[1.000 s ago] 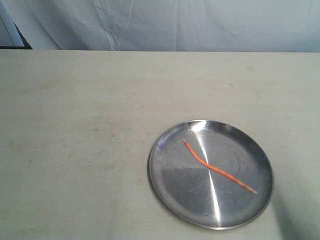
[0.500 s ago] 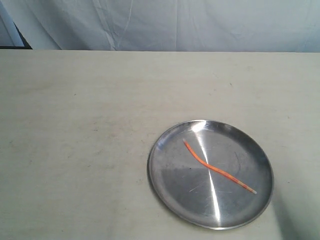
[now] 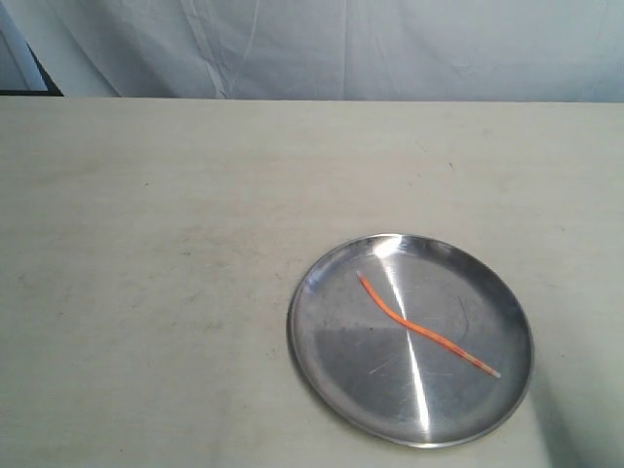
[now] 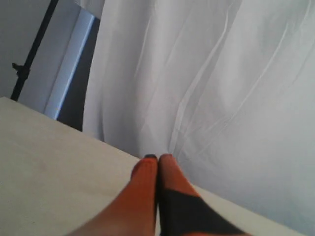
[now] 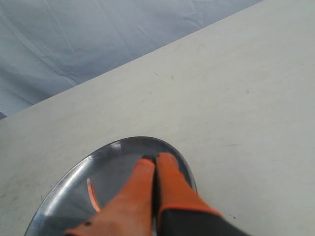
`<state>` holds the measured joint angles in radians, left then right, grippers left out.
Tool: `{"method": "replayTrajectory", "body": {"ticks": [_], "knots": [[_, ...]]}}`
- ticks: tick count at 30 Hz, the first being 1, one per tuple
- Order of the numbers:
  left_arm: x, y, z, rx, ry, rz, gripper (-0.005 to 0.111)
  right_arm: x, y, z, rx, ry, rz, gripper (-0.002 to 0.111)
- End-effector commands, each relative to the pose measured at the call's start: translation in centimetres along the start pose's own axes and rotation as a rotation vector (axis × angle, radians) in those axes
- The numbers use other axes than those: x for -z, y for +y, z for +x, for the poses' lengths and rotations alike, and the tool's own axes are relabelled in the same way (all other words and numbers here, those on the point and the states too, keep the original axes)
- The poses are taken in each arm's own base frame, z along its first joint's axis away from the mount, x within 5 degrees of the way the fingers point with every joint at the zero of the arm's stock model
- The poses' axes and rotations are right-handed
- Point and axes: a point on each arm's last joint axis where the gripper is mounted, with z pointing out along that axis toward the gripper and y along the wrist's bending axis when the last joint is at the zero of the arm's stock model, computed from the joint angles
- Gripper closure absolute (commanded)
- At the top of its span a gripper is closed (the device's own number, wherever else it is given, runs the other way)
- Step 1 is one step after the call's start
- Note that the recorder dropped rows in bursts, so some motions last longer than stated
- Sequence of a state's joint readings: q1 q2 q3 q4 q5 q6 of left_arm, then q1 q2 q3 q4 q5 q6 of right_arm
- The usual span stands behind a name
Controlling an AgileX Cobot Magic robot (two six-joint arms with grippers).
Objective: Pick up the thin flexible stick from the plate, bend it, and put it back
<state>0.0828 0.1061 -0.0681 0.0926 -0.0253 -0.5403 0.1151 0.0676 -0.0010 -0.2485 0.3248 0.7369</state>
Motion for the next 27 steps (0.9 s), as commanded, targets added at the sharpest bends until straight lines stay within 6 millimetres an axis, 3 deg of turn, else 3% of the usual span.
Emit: {"method": "replayTrajectory", "body": {"ticks": [1, 27], "knots": [[0.28, 1.07, 1.94, -0.044, 0.034, -0.037, 0.107, 0.02, 0.02, -0.05, 0.002, -0.01, -0.003, 0.109], [0.37, 1.39, 2.46, -0.052, 0.092, -0.07, 0.107, 0.02, -0.02, 0.0, 0.002, -0.005, 0.001, 0.109]]}}
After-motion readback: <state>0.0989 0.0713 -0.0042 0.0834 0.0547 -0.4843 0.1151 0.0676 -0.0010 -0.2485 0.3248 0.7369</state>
